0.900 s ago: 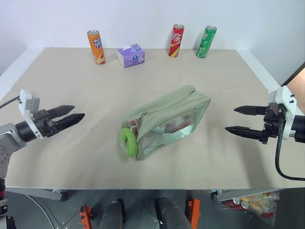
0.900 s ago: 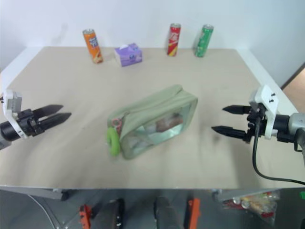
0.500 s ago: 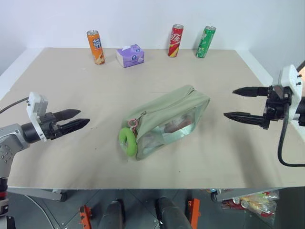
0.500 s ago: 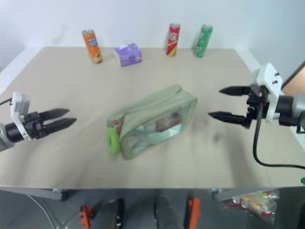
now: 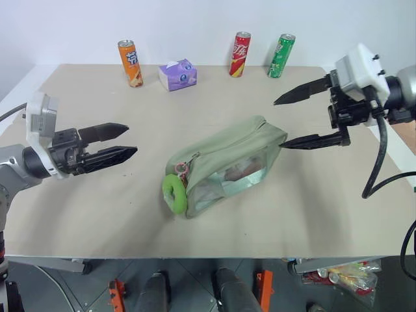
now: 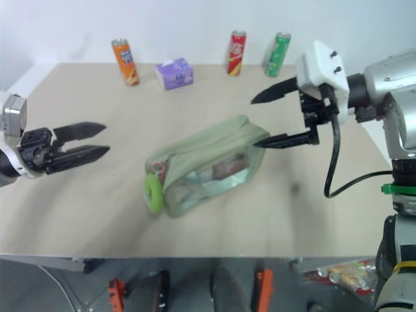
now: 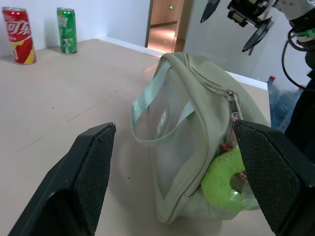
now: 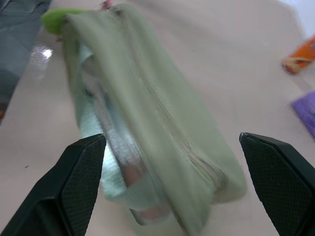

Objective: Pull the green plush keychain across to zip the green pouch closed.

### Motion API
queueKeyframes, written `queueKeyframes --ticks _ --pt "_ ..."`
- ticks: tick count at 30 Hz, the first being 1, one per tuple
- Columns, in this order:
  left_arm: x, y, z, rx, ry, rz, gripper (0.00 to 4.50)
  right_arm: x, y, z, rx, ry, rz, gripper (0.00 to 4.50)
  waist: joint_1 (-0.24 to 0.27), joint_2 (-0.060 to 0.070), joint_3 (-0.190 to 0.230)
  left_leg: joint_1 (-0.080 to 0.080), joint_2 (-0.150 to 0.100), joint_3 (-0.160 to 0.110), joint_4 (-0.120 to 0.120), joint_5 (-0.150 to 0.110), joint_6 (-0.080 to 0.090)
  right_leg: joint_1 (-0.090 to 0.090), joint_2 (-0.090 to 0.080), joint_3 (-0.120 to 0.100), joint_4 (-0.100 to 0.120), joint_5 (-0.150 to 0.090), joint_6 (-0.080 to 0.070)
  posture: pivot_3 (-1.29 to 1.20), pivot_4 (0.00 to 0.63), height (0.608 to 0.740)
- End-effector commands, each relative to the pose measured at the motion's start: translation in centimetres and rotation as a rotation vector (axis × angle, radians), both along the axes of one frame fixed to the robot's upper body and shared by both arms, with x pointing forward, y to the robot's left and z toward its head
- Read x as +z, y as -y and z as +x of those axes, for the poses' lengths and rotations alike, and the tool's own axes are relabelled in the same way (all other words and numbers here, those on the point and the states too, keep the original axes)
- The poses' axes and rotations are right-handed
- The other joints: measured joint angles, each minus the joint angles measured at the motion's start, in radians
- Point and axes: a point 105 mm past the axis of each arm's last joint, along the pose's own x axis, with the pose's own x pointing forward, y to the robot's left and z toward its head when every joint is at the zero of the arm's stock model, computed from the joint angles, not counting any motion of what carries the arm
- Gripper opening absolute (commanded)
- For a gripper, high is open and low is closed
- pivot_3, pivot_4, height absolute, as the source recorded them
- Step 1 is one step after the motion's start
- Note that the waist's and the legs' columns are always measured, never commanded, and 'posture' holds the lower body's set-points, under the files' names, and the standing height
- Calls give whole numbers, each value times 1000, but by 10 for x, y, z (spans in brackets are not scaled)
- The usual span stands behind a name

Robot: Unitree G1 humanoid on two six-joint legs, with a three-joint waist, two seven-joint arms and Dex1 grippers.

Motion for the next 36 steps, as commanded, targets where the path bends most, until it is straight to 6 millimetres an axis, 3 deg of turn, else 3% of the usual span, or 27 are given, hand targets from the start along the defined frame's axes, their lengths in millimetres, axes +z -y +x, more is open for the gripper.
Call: queueKeyframes --ticks 1,6,11,18,20,21,25,36 --pt "20 21 -19 -107 89 28 3911 -10 -21 2 123 3 -93 4500 -3 0 0 1 0 0 0 0 0 0 0 0 0 0 0 0 150 740" --pt "22 37 -31 -174 100 71 3911 -17 -33 1 186 -8 -118 4500 1 0 0 0 0 0 1 0 0 0 1 0 0 2 0 0 150 740" --pt "18 38 -30 -160 94 94 3911 -18 -38 0 210 -10 -127 4500 2 0 0 0 0 -1 1 0 0 0 1 0 0 2 0 0 150 740" --pt "14 35 -26 -136 88 96 3938 -19 -37 -3 222 -14 -141 2225 2 0 0 0 1 0 4 0 0 1 1 0 1 2 0 0 150 740" --pt "13 35 -24 -131 87 94 3938 -20 -38 -3 228 -18 -141 2023 2 0 0 -1 1 0 5 0 0 1 1 0 1 2 0 0 150 740" --pt "13 34 -23 -129 87 92 3938 -20 -39 -3 230 -20 -142 1305 2 0 0 -1 1 0 5 0 0 1 2 0 1 2 0 0 150 740" --pt "14 33 -20 -117 91 76 3938 -24 -42 -3 238 -28 -144 90 2 0 0 0 1 0 6 0 0 1 2 0 1 3 0 0 150 740" --pt "17 29 -20 -91 99 60 3938 -29 -52 -3 280 -52 -145 90 0 0 0 0 2 0 6 0 0 1 3 0 1 3 0 0 150 740"
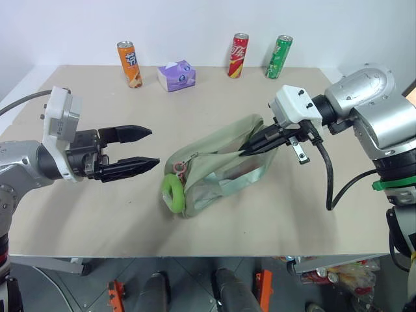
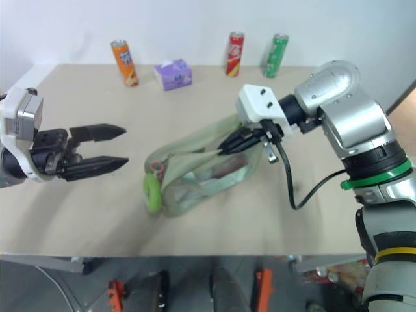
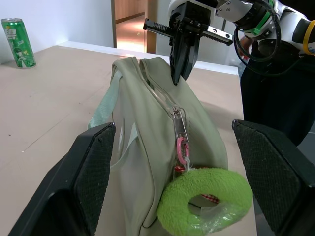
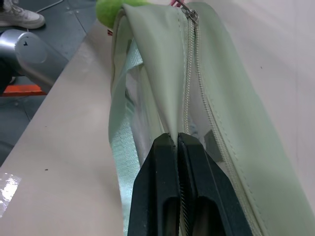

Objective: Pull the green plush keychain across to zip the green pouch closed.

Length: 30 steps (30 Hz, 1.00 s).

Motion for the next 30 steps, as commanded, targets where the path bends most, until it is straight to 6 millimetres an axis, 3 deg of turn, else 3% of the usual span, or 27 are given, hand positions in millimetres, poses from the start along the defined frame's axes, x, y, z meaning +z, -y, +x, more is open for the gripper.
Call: queueKeyframes --ticks 1,8,15,22,26,30 --pt "9 -2 -3 9 50 -15 3938 9 -12 -3 70 10 -15 90 -4 0 0 0 1 0 0 0 0 0 0 0 0 0 0 0 150 740" --pt "4 -1 -1 22 49 -31 3938 44 -34 25 -34 -35 111 90 -10 0 0 1 8 0 1 0 0 -1 9 -1 1 5 -5 0 150 740" --pt "6 -1 0 31 57 -58 3938 51 -28 29 -55 -28 98 90 -1 0 0 -1 8 0 1 0 -1 -2 9 0 0 4 -5 0 150 740" --pt "3 1 2 27 57 -64 3938 88 -32 51 -198 47 189 90 -3 0 0 0 9 0 1 0 -1 -2 10 0 1 4 -6 0 150 740" --pt "4 1 4 21 57 -72 3938 113 -27 43 -198 65 202 90 -3 0 0 0 9 0 1 0 -1 -2 10 0 1 4 -6 0 150 740" --pt "4 1 6 15 57 -76 3938 108 -18 36 -173 94 154 90 -1 0 0 -1 9 0 1 -1 -2 -2 10 0 1 3 -6 0 150 740"
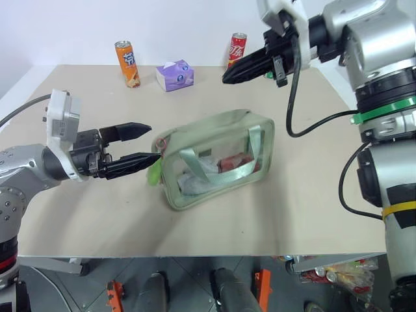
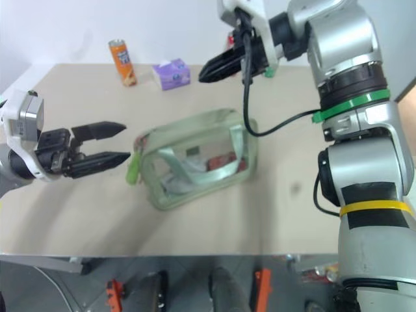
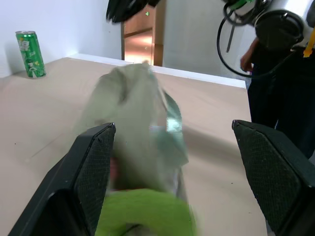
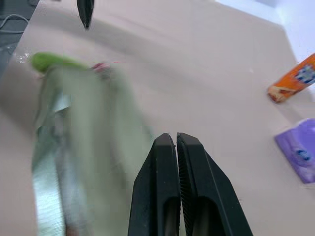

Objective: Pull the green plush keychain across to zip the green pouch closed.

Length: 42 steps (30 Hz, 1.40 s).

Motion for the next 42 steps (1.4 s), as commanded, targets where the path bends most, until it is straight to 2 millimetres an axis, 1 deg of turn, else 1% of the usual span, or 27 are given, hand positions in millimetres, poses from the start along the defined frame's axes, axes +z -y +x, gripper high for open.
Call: queueKeyframes --ticks 1,4,5,7,9,11,13,14,16,19,21,24,25,28,31,34,38,41,42 --pt "9 1 -1 -16 46 -13 3938 6 10 -15 65 68 -40 90 2 0 0 0 0 0 0 0 0 0 0 0 0 0 0 0 150 740" --pt "10 2 0 -23 48 -18 3938 -3 11 -18 83 64 -47 90 2 0 0 0 0 0 0 0 -1 0 0 0 0 0 0 0 150 740" --pt "10 2 1 -23 49 -18 3938 -4 12 -20 86 53 -42 626 2 0 0 0 0 0 0 0 -1 0 0 1 0 0 1 0 150 740" --pt "10 2 1 -24 49 -17 3938 -8 14 -24 95 61 -53 1232 1 0 0 0 0 0 0 0 0 0 0 1 0 0 1 0 150 740" --pt "10 2 1 -26 48 -16 3938 -11 17 -23 78 77 -67 1976 0 0 0 0 0 0 0 0 0 -1 0 1 1 0 1 0 150 740" --pt "10 2 1 -28 47 -15 3938 -15 25 -22 57 93 -90 2653 1 0 0 0 0 0 0 0 0 0 1 1 0 0 0 0 150 740" --pt "10 3 1 -30 45 -14 3938 -17 34 -29 62 91 -112 3276 1 0 0 0 1 0 0 0 0 0 1 1 0 0 0 0 150 740" --pt "10 3 2 -31 44 -13 3938 -18 38 -36 80 91 -125 3335 4 0 0 0 0 0 0 0 -1 0 1 1 0 0 0 0 150 740" --pt "10 3 2 -32 43 -11 3938 -19 43 -46 108 92 -139 3335 7 0 0 -1 0 0 0 0 -1 0 0 1 0 -2 2 0 150 740" --pt "10 4 2 -36 40 -10 3938 -19 42 -62 158 59 -141 3335 1 0 0 -1 -1 1 0 -1 -2 0 -1 2 0 -3 2 0 150 740" --pt "10 6 3 -42 36 -8 3938 -27 41 -71 194 50 -180 3335 -2 0 0 0 0 2 0 -2 -2 0 -1 3 0 -3 2 0 150 740" --pt "10 7 2 -57 32 -10 3938 -36 37 -77 224 16 -202 3335 -4 0 0 1 1 2 0 -2 -2 0 1 3 0 -3 1 0 150 740" --pt "11 10 1 -69 33 -7 3938 -43 34 -79 237 -10 -210 3335 -4 0 0 2 1 2 0 -2 -2 0 1 3 0 -3 1 0 150 740" --pt "10 17 -7 -121 37 20 3938 -66 26 -75 256 -52 -251 3335 -3 0 0 2 1 2 1 -2 -2 0 2 3 1 -3 1 0 150 740" --pt "8 20 -9 -133 47 55 3938 -79 23 -71 252 -64 -271 3335 -1 0 0 1 1 2 2 -2 -2 0 1 3 1 -2 2 0 150 740" --pt "13 21 -8 -128 60 40 3938 -91 22 -66 246 -69 -291 3335 3 0 0 0 1 2 3 -2 -2 0 1 4 0 -2 2 0 150 740" --pt "13 22 -9 -121 59 37 3938 -105 20 -59 228 -88 -309 3335 3 0 0 0 1 2 2 -2 -2 0 2 3 0 -2 2 0 150 740" --pt "11 21 -8 -106 54 38 3938 -109 20 -55 217 -86 -315 2630 3 0 0 0 1 2 2 -2 -2 0 2 3 0 -2 2 0 150 740" --pt "11 20 -8 -101 54 38 3938 -109 20 -53 212 -82 -314 2303 3 0 0 0 1 2 2 -2 -2 0 2 4 0 -2 2 0 150 740"
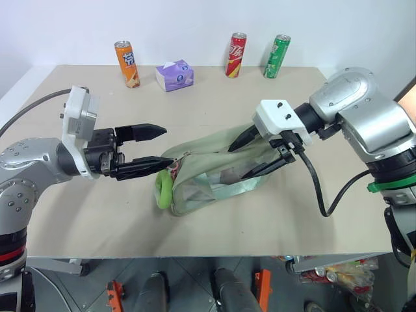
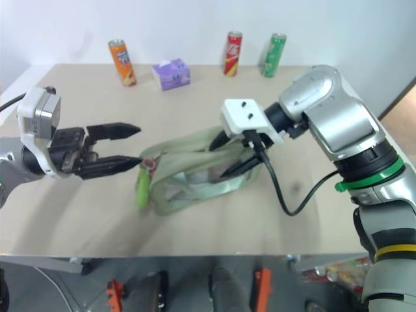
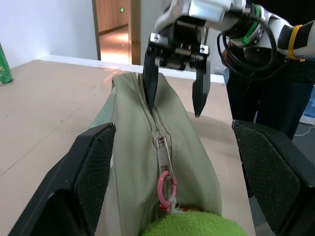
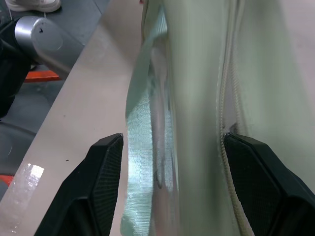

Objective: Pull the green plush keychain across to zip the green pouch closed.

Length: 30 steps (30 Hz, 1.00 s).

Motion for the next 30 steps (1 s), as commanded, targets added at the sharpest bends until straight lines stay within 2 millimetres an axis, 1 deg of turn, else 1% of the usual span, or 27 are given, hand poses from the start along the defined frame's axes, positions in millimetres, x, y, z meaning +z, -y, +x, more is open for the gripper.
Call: queueKeyframes --ticks 1,2,4,5,6,7,12,14,15,18,21,23,26,30 --pt "8 0 -6 2 40 -2 3938 6 3 0 17 19 -16 1993 0 0 0 0 0 0 0 0 0 0 0 0 0 0 0 0 150 740" --pt "8 0 -6 5 40 -2 3938 6 3 2 13 23 -16 1554 0 0 0 0 0 0 0 0 0 0 0 0 0 0 0 0 150 740" --pt "8 -1 -6 13 40 -6 3938 7 4 5 6 29 -15 907 0 0 0 0 0 0 0 0 0 0 0 0 0 0 0 0 150 740" --pt "8 -1 -6 15 40 -7 3938 7 4 5 5 31 -16 494 0 0 0 0 0 0 0 0 0 0 0 0 0 0 0 0 150 740" --pt "7 -1 -5 18 39 -7 3938 7 4 6 4 32 -17 213 0 0 0 0 0 0 0 0 0 0 0 0 0 0 0 0 150 740" --pt "7 -1 -5 19 38 -7 3938 6 4 6 3 32 -19 75 0 0 0 0 0 0 0 0 0 0 0 0 0 0 0 0 150 740" --pt "6 -2 -4 28 34 -10 3938 7 5 9 -12 31 -26 75 0 0 0 0 0 0 0 0 0 0 0 0 0 0 0 0 150 740" --pt "6 -2 -4 29 34 -12 3938 12 2 8 -16 25 -10 75 0 0 0 0 0 0 0 0 0 0 0 0 0 0 0 0 150 740" --pt "6 -4 -3 34 36 -14 3938 23 -5 7 -22 2 34 75 0 0 0 0 0 0 0 0 0 0 0 0 0 0 0 0 150 740" --pt "9 -8 0 56 50 -21 3938 48 -18 3 -35 -37 112 75 -5 0 0 0 0 1 0 0 0 -1 0 1 0 1 -1 0 150 740" --pt "17 -13 1 68 60 -57 3938 61 -20 5 -57 -32 129 75 -4 0 0 0 1 -1 0 0 0 -1 2 0 1 1 -1 0 150 740" --pt "19 -13 -1 62 55 -74 3938 65 -19 5 -64 -33 134 75 -2 0 0 0 2 -1 0 0 0 -1 2 -1 1 1 -3 0 150 740" --pt "13 -13 0 70 42 -59 3938 70 -18 3 -61 -32 137 75 0 0 0 0 2 -1 0 0 0 -1 2 -1 1 0 -2 0 150 740" --pt "14 -13 -1 68 42 -69 3938 69 -21 6 -57 -16 124 75 0 0 0 -1 2 -1 0 0 0 -1 2 0 0 0 -2 0 150 740"
